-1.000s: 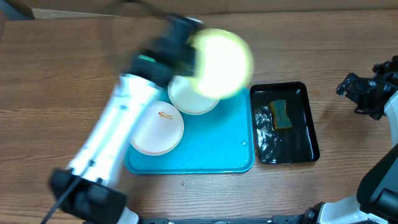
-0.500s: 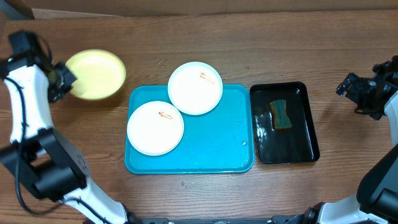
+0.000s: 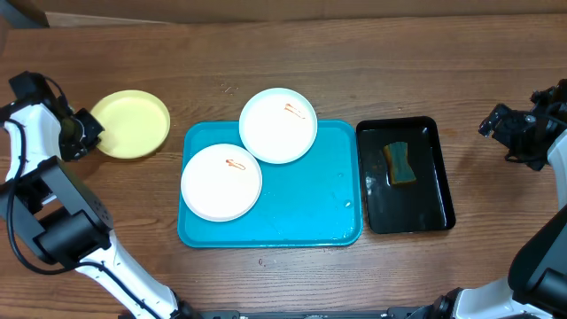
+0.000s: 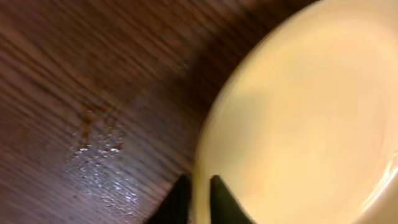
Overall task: Clean dirty plates on tray and stack at the side
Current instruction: 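Lower the yellow-rimmed plate onto the table and open the left gripper, then move the left gripper to a white plate rim on the teal tray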
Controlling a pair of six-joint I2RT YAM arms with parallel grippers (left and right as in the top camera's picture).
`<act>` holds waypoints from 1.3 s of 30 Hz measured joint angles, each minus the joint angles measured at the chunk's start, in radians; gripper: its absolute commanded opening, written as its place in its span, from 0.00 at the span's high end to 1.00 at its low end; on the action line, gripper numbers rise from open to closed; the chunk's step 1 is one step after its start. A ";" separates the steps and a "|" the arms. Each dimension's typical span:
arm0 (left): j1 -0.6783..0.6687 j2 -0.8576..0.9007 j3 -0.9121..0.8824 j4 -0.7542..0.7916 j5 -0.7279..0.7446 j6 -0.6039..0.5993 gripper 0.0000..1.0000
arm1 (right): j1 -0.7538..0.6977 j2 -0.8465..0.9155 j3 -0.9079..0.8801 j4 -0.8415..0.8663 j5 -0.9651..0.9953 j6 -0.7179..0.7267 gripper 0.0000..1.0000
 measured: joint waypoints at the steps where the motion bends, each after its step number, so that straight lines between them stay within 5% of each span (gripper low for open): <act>1: -0.005 0.002 0.000 -0.009 0.004 0.004 0.40 | 0.000 0.000 0.000 0.001 0.000 0.000 0.00; 4: -0.008 0.004 0.013 -0.072 0.040 0.019 0.40 | 0.000 0.000 0.000 0.001 0.000 0.000 0.00; 11: -0.036 -0.016 0.162 -0.234 0.246 0.099 0.57 | 0.000 0.000 0.000 0.001 0.000 0.000 0.00; 19: -0.291 -0.109 0.177 -0.330 0.311 0.098 0.69 | 0.000 0.000 0.000 0.001 0.000 0.000 0.00; 30: -0.698 -0.109 0.087 -0.228 0.098 -0.031 0.56 | 0.000 0.000 0.000 0.000 0.000 0.000 0.00; 39: -0.805 -0.109 0.086 -0.170 -0.114 -0.098 0.64 | 0.000 0.000 0.000 0.001 0.000 0.000 0.00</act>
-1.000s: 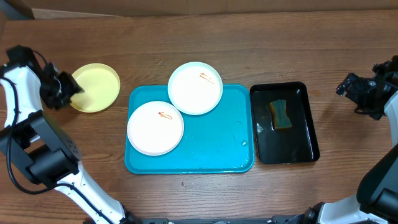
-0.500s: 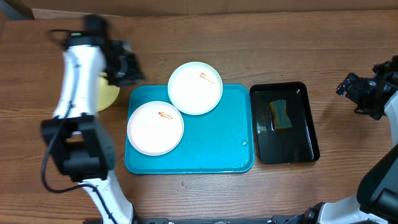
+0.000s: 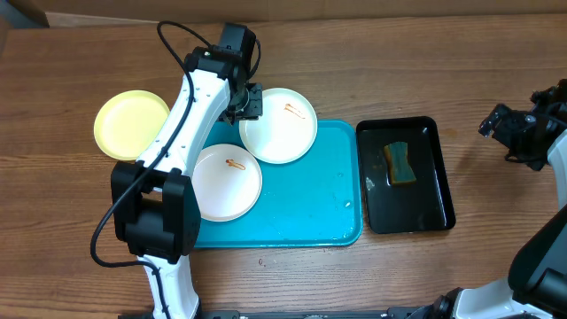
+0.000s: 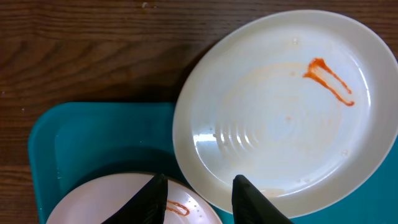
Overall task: Clean dirty plates on tray and stack at the side
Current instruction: 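Move the left gripper to a white plate rim on the teal tray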
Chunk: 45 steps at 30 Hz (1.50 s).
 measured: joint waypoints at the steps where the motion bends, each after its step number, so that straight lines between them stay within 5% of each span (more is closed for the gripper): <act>1: 0.002 0.000 -0.002 0.008 -0.009 -0.002 0.64 | 0.000 0.000 0.000 0.000 0.000 0.000 0.00; 21: 0.028 0.000 -0.269 0.328 -0.031 0.096 0.73 | 0.000 0.000 0.000 0.000 0.000 0.000 0.00; 45: 0.020 0.000 -0.326 0.364 0.066 0.106 0.91 | 0.000 0.000 0.000 0.000 0.000 0.000 0.00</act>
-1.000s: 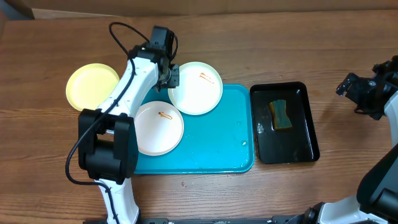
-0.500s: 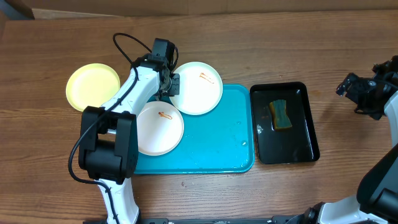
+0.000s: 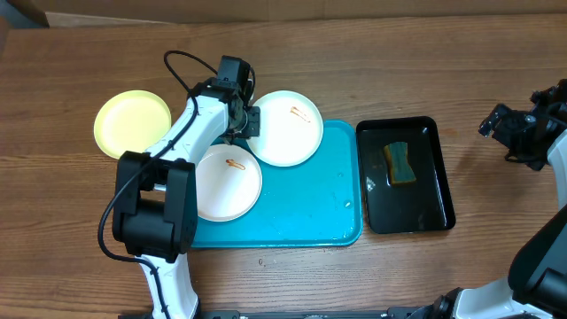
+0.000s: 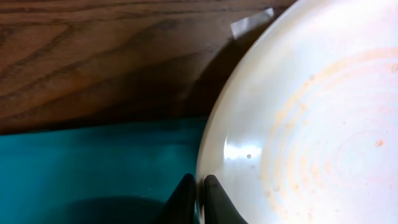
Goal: Clean dirty plates on tray and stack at the side
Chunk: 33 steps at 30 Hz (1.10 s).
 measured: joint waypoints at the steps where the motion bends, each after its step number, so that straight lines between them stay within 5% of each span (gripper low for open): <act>1: -0.005 0.000 0.000 0.000 0.006 0.000 0.91 | 0.000 0.000 0.000 0.000 0.000 0.000 0.00; 19: -0.105 0.000 0.000 -0.134 0.082 0.000 0.95 | 0.000 0.000 0.000 0.000 0.000 -0.001 0.00; 33: -0.117 0.000 0.001 -0.322 0.214 0.000 0.74 | 0.000 0.000 0.000 0.000 0.000 0.000 0.00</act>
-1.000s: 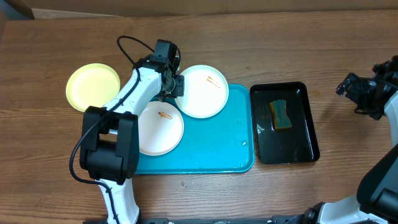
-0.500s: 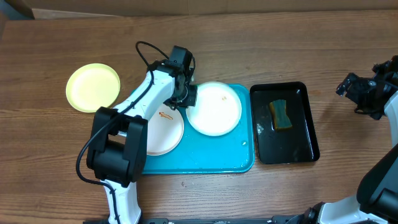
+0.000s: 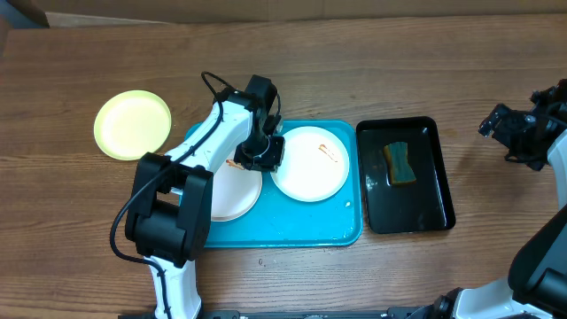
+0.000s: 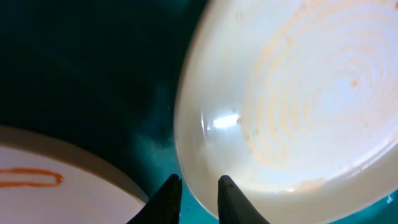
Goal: Clean dirty plates on tray and stack at the side
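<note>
Two white plates lie on the teal tray point(image 3: 292, 229). The right plate point(image 3: 312, 165) point(image 4: 298, 93) carries a small red streak and faint orange smears. The left plate point(image 3: 232, 193) point(image 4: 56, 180) has a red streak and is partly covered by my left arm. My left gripper point(image 3: 266, 152) point(image 4: 198, 180) sits at the right plate's left rim. Its jaws are parted, with the rim running between them. A yellow plate point(image 3: 133, 124) rests on the table at the left. My right gripper point(image 3: 512, 133) hovers at the far right edge, too dark to read.
A black tray point(image 3: 448, 206) holding a green-and-yellow sponge point(image 3: 400, 164) and some water stands right of the teal tray. Wooden table surrounds everything. The left arm's cable arcs over the teal tray's back left corner.
The streaked plate was overhanging the tray's back edge and now lies inside the tray at its middle right. My left jaws, then shut on its rim, now stand parted.
My left gripper was first shut at the yellow plate's rim at the table's left. It then hung open over the back white plate, and later was shut on that plate's left rim. Now the plate lies fully inside the tray and the jaws are parted.
</note>
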Controlling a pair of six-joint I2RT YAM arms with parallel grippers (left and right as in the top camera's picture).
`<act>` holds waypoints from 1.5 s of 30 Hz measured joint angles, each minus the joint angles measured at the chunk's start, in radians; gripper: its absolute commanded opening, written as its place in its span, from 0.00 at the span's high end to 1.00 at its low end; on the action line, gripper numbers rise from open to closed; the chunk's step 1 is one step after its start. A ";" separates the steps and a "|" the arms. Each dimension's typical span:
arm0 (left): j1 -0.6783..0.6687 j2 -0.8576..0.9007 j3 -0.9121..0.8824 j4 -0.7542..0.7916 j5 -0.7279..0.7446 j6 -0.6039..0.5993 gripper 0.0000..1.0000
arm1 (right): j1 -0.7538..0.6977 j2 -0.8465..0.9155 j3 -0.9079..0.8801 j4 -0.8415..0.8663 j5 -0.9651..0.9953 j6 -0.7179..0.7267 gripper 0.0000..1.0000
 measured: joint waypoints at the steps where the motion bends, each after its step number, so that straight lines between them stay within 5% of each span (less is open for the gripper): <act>1: 0.000 0.000 0.001 -0.016 0.010 0.000 0.74 | 0.000 0.000 0.000 0.001 0.000 0.000 0.00; 9: -0.014 -0.061 0.006 -0.076 0.034 -0.042 0.73 | 0.000 0.000 0.000 -0.001 0.000 0.000 0.00; 13: -0.057 -0.108 0.013 -0.178 0.003 -0.099 0.96 | 0.000 0.000 0.000 0.000 0.000 0.000 0.00; 27: -0.126 -0.112 0.007 -0.468 -0.286 -0.282 0.96 | 0.000 0.000 0.000 0.000 0.000 0.000 0.00; 37: -0.123 -0.129 -0.169 -0.448 -0.292 -0.324 0.96 | 0.000 0.000 0.000 0.001 0.000 0.000 0.00; 45: -0.041 -0.287 -0.344 -0.289 -0.288 -0.368 0.95 | 0.000 0.000 0.000 0.000 0.000 0.000 0.00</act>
